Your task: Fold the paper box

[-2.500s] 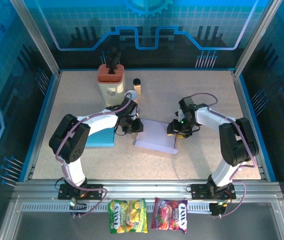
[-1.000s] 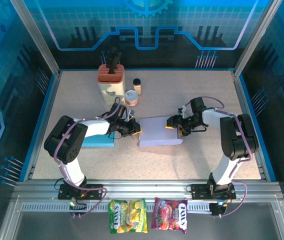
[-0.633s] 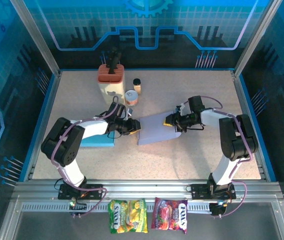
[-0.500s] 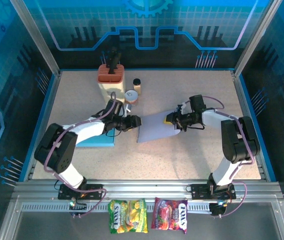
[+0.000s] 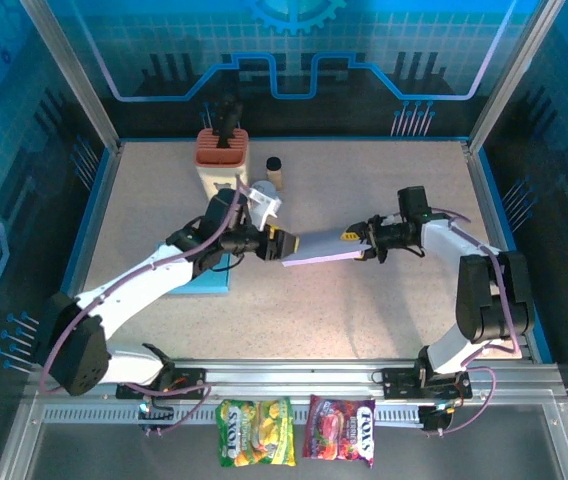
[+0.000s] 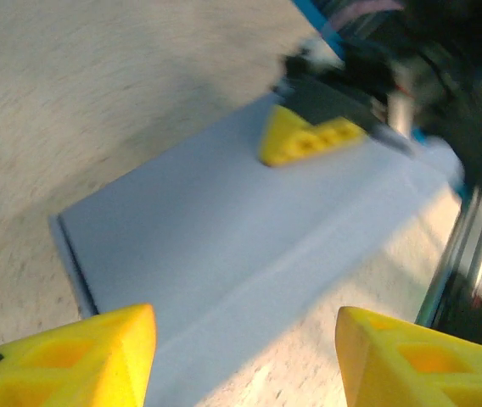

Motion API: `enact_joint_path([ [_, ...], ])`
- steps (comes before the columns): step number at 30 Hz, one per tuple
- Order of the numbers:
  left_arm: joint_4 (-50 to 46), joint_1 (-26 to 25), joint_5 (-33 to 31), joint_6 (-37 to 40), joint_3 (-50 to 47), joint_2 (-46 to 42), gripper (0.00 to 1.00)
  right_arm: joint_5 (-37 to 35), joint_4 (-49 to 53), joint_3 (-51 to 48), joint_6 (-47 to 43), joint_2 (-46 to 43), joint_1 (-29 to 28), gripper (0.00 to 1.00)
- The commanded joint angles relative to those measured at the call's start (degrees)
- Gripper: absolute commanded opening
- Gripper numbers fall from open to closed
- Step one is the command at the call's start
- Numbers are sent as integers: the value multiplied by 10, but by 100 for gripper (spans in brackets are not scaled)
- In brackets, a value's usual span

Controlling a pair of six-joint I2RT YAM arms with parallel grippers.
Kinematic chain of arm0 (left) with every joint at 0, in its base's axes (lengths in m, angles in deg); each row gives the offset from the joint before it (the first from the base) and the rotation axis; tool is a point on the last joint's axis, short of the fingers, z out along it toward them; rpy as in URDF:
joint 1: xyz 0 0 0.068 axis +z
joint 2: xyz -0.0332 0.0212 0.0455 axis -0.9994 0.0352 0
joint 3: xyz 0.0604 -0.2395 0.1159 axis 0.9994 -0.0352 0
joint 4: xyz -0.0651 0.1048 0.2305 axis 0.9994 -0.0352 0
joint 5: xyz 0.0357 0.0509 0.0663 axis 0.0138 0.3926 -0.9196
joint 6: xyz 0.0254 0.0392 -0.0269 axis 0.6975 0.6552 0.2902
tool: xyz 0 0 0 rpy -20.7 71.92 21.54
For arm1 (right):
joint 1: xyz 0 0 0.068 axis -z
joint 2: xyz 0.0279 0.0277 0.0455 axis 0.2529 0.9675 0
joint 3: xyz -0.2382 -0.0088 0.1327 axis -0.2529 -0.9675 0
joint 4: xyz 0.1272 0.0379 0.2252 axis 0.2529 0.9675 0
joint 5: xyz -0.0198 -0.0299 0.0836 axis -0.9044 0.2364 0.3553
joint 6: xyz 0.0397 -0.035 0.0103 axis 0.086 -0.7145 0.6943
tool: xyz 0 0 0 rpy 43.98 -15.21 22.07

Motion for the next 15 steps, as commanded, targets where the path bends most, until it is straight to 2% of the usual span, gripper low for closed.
enact_joint_path([
  [1,-121,-46,-56,253,24,-17,60,33,90,17,17,-4,19,31],
  [4,-153,-78,-104,343,35,-14,63,33,107,11,15,-8,25,30],
  [7,-143,-102,-133,397,36,-2,78,38,100,-2,27,-11,23,29],
  [15,-128,-119,-169,452,71,81,80,51,100,-19,35,-22,22,29],
])
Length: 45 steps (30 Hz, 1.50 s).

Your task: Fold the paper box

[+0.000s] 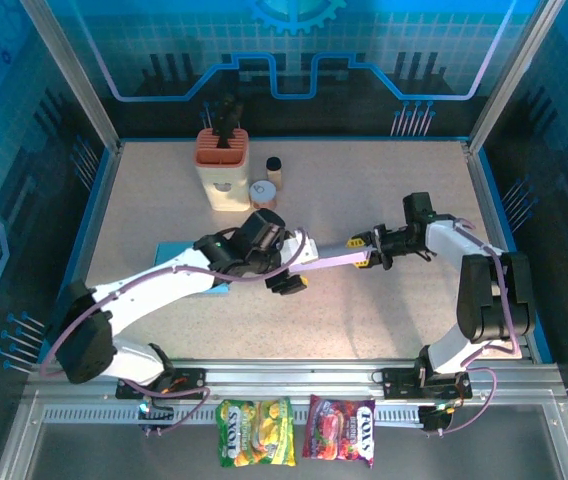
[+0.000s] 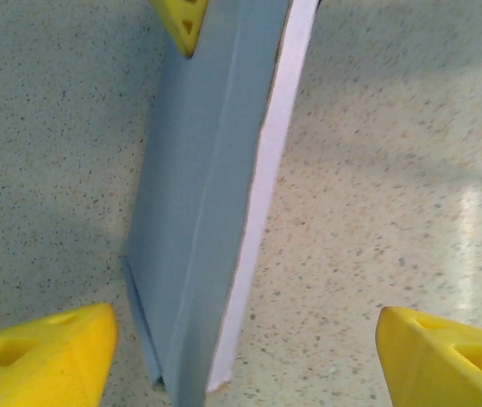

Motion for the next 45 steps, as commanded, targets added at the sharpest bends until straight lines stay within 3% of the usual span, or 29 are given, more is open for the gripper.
enact_joint_path([
  [1,-5,-5,-36,57,30,34,80,30,22,-10,14,-22,3,29],
  [9,4,-14,-48,82,46,77,79,39,11,-41,27,-34,2,29],
  [16,-4,-16,-48,72,58,98,67,43,-31,-73,57,-35,-1,30],
  [25,-13,-31,-35,86,53,110,70,45,-61,-88,78,-30,-2,31],
  [33,-35,-30,-27,78,78,137,57,47,-97,-111,92,-20,-1,35],
  [38,-66,-30,-8,76,88,140,38,44,-125,-117,111,-12,1,40],
  [45,-103,-27,18,71,109,149,32,43,-158,-114,136,-2,7,50],
])
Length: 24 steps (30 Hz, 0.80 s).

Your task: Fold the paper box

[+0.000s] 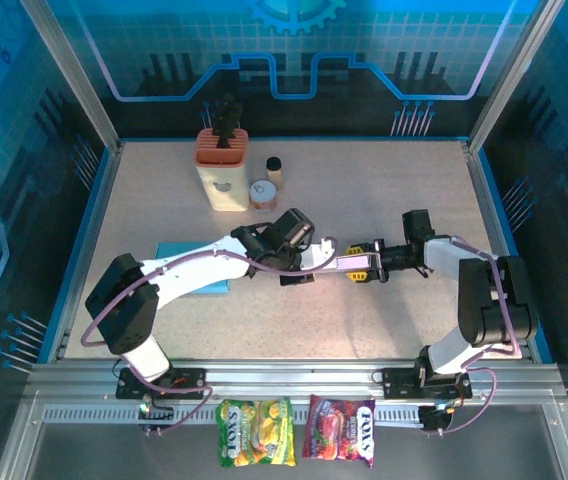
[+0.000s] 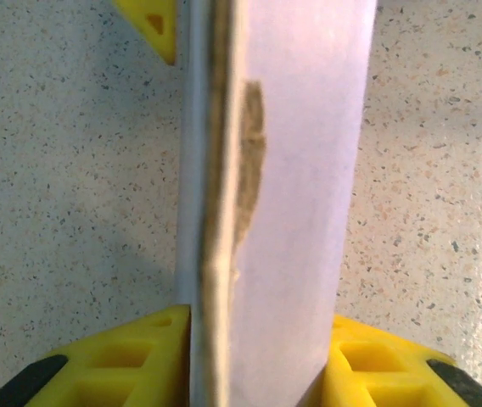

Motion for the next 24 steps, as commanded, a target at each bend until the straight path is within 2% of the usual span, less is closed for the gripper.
enact_joint_path([
  [1,-61,2,57,-9,21,18,32,-6,-16,-7,21,8,8,52],
  [9,-131,28,112,-36,78,52,26,-38,-3,1,19,-23,31,72],
  [16,-159,41,131,-59,111,73,23,-104,51,33,-23,-82,56,76],
  [24,-169,57,149,-73,129,82,23,-225,174,102,-115,-160,85,78],
])
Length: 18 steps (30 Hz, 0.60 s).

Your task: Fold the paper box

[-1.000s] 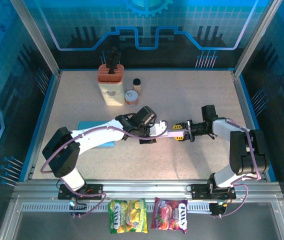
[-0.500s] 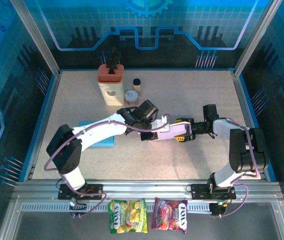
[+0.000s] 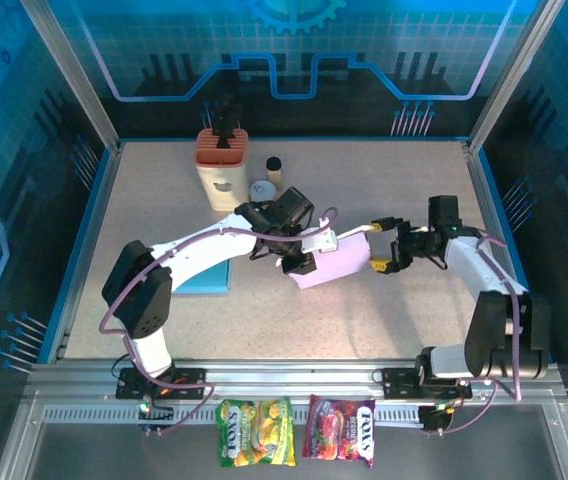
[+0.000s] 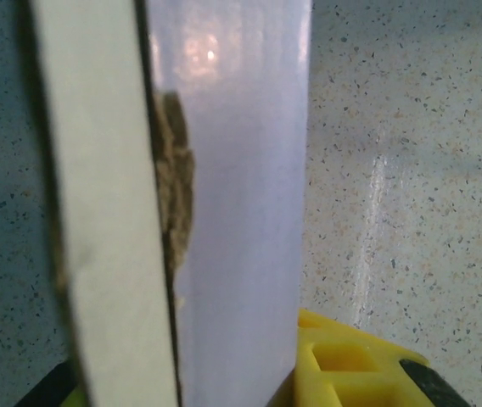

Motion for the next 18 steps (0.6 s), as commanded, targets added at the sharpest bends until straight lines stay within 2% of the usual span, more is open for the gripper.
enact_joint_path([
  [1,-54,3,35,-8,16,15,23,-77,66,35,-57,-45,19,78],
  [6,-67,3,27,-12,28,19,24,-140,104,28,-77,-108,23,77],
  [9,-75,1,15,-23,36,22,25,-190,122,31,-89,-157,1,74],
  [12,-85,-4,3,-35,42,28,26,-229,122,21,-91,-201,-47,70],
  [18,-106,-26,-31,-60,55,44,28,-315,47,-47,-46,-268,-193,69],
])
